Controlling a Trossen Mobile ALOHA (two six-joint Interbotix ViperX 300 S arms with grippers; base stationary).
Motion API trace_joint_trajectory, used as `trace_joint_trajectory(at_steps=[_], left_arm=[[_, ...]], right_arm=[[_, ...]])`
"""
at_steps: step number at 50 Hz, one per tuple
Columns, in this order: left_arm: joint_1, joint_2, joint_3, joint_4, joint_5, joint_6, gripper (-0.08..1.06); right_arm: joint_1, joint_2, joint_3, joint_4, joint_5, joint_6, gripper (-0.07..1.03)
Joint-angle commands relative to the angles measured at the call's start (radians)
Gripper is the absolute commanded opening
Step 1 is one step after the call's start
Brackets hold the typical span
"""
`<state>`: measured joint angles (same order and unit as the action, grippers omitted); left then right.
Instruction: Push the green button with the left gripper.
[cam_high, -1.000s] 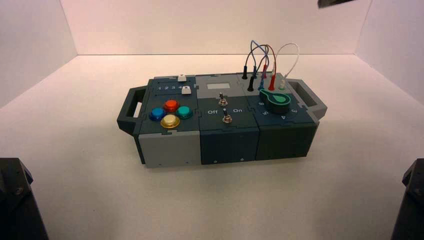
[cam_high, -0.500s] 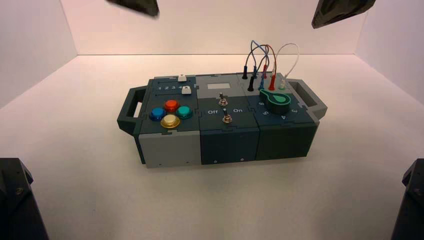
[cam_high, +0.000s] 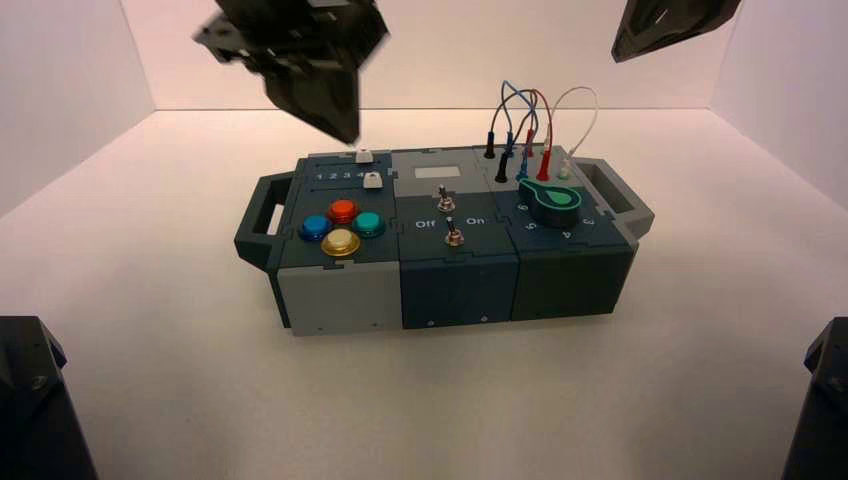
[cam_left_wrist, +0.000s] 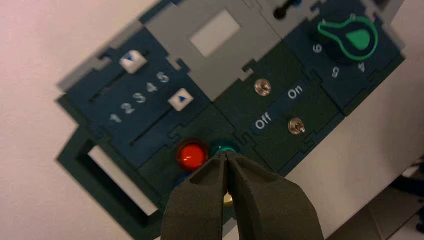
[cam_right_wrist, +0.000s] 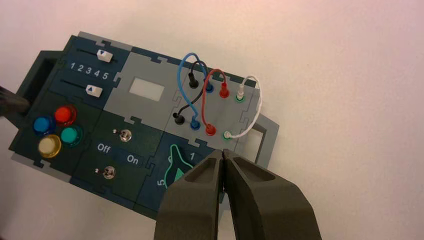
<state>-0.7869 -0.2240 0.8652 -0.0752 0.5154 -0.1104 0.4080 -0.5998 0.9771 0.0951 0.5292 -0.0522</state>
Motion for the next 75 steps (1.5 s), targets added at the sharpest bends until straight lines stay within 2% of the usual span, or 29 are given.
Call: trace_joint_trajectory(at_steps=[1, 29, 65, 75], left_arm=[[-0.014, 0.034, -0.043, 0.0, -0.003, -0.005, -0.03], [-0.021, 0.084, -0.041, -0.003, 0.003, -0.003, -0.03], [-0.021, 0.219, -0.052, -0.002, -0.012, 0.011, -0.03], [-0.021, 0.221, -0.049, -0.002, -0.012, 0.011, -0.03]], right_arm=[[0.005, 0.006, -0.02, 0.0, -0.009, -0.003, -0.02], [0.005, 0.048, -0.029, 0.0, -0.012, -0.003, -0.02], [0.006, 0.046, -0.032, 0.0, -0.014, -0.002, -0.02], [0.005, 0.043, -0.032, 0.0, -0.014, -0.002, -0.02]])
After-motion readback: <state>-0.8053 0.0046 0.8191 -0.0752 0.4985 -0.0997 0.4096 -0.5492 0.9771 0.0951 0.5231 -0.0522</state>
